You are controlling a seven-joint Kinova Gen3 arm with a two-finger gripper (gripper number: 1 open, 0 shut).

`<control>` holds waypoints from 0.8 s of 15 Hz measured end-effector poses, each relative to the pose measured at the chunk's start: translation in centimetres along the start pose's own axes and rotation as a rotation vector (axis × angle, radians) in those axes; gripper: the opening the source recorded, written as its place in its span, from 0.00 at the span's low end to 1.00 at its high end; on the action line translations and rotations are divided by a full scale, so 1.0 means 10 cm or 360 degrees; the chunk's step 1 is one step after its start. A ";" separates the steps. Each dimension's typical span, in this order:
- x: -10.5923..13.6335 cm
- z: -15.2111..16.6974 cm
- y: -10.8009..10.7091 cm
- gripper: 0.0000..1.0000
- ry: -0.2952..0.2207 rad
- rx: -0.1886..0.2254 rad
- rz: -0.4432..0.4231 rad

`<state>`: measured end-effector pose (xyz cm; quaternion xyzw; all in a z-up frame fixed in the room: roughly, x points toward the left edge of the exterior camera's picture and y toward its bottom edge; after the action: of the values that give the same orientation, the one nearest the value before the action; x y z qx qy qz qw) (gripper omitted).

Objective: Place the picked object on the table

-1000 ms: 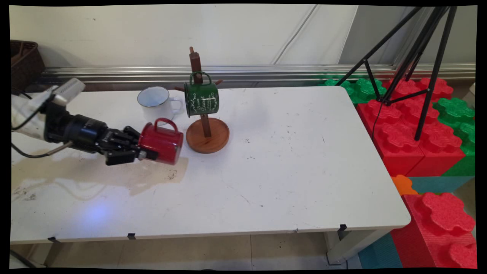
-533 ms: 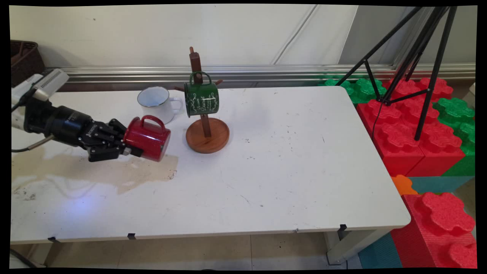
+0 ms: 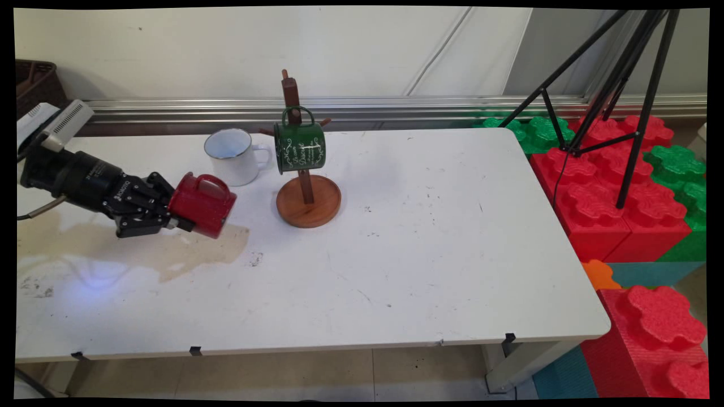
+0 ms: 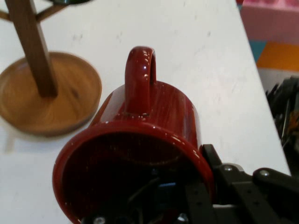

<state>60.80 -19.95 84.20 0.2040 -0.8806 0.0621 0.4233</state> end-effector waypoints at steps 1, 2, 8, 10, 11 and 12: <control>0.00 -0.02 -0.01 0.00 -0.0033 0.0005 0.0017; 0.00 -0.03 -0.02 0.00 -0.0055 0.0008 0.0028; 0.00 -0.08 -0.09 0.00 -0.0237 0.0039 0.0112; 0.00 -0.09 -0.11 0.00 -0.0279 0.0044 0.0126; -0.01 -0.09 -0.12 0.00 -0.0306 0.0046 0.0137; -0.01 -0.10 -0.13 0.00 -0.0334 0.0048 0.0149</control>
<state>62.06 -20.79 84.65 0.1745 -0.9275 0.0733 0.3223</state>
